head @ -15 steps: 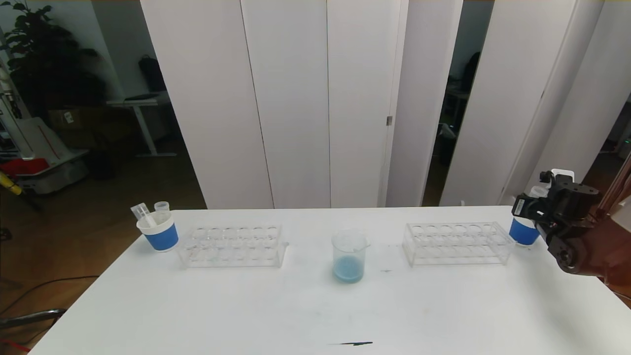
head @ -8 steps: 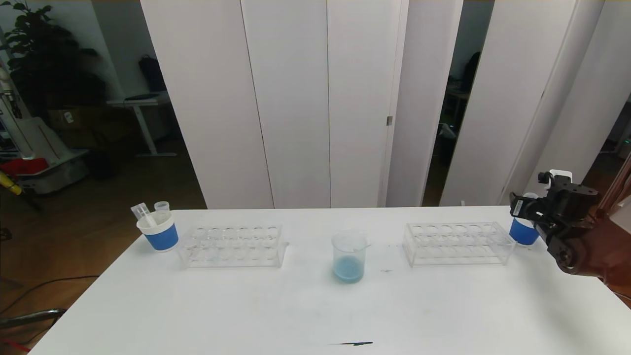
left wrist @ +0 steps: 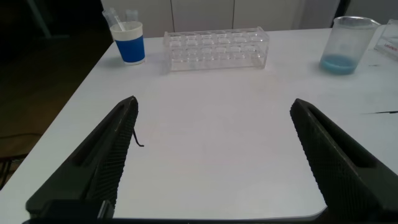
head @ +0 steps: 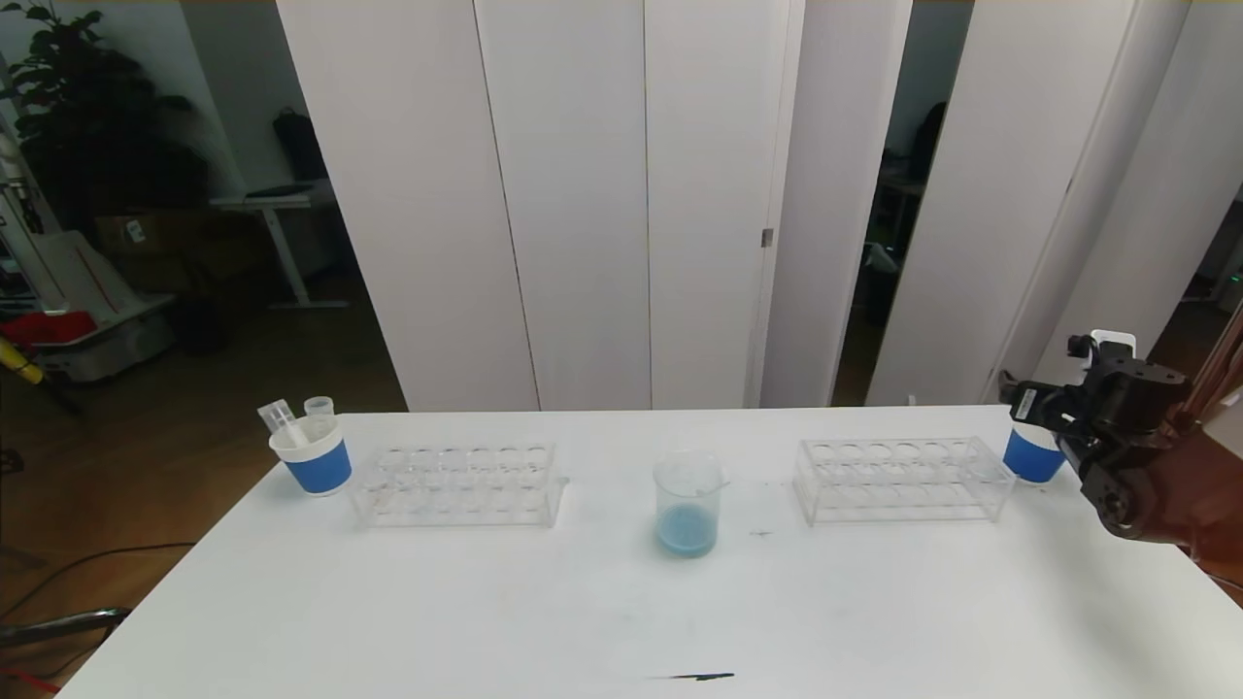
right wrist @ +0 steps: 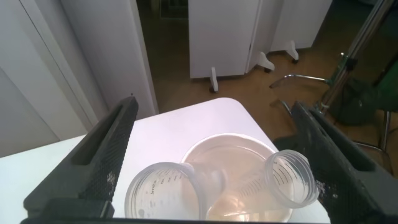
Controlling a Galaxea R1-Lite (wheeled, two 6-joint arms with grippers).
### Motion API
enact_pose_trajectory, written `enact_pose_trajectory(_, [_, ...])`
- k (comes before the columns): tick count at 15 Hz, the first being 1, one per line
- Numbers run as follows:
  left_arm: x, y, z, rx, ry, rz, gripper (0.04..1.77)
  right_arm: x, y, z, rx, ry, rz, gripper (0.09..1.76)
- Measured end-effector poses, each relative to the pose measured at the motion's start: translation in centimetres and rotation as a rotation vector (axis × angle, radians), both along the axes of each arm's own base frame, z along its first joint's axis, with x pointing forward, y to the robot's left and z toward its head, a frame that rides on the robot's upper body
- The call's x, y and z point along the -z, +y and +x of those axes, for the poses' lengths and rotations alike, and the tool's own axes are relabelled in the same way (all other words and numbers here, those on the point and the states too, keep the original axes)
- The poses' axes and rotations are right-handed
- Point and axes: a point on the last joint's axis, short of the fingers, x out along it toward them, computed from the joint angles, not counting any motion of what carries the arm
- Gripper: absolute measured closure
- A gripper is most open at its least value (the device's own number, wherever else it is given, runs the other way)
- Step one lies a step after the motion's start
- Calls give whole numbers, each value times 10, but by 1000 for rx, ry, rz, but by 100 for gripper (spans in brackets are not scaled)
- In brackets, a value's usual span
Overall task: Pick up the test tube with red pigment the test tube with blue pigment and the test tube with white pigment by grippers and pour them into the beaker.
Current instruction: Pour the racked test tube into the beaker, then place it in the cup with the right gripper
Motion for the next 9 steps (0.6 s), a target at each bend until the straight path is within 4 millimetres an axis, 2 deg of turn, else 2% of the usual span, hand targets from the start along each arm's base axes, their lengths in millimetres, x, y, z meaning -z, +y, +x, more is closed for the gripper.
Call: enact_pose_trajectory(9, [0, 0, 0, 0, 0, 0, 6, -20, -5, 3, -1, -69, -23, 10])
